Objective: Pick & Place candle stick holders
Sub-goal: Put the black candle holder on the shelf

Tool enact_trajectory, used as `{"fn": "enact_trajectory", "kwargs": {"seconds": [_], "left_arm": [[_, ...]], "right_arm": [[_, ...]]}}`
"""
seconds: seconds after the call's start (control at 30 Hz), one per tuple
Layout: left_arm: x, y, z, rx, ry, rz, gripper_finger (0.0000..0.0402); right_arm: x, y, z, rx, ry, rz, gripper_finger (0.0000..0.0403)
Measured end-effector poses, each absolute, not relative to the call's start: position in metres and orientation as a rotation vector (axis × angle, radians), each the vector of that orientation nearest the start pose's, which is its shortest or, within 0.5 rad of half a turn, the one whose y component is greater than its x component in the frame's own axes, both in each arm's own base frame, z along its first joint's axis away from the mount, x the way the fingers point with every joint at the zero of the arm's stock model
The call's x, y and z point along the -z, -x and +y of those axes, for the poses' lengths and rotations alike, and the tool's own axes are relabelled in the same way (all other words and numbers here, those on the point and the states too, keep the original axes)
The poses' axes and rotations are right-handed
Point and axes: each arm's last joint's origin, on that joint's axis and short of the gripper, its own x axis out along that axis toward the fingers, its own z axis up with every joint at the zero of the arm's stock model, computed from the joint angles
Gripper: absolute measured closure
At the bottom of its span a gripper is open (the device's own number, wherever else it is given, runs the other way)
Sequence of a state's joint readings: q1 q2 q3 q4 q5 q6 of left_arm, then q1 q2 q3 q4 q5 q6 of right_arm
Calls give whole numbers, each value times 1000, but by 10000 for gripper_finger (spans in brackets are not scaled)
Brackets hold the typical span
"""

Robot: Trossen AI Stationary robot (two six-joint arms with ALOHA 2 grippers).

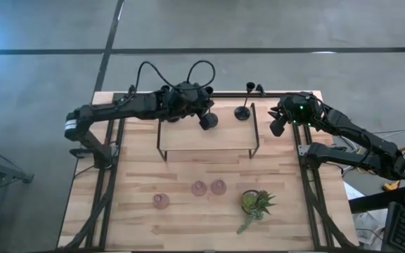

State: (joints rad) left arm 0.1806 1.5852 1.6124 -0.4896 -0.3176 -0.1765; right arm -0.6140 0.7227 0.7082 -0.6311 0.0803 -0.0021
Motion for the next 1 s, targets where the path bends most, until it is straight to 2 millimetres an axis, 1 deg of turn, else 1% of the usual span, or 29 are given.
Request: {"fn": "enact_trajectory", "kwargs": {"seconds": [0.2,0.47,0.73,1.0], "left_arm": [[-385,-351,75,-581,124,433,385],[-375,-359,78,-588,124,454,385],[-373,-360,83,-600,129,457,385],[-372,-359,84,-602,131,465,386]], "right_arm": [[-276,-117,-85,669,-173,635,309],[-276,-117,-85,668,-171,636,300],[-274,-117,-85,668,-173,644,312],[-272,-117,-85,667,-176,650,321]]}}
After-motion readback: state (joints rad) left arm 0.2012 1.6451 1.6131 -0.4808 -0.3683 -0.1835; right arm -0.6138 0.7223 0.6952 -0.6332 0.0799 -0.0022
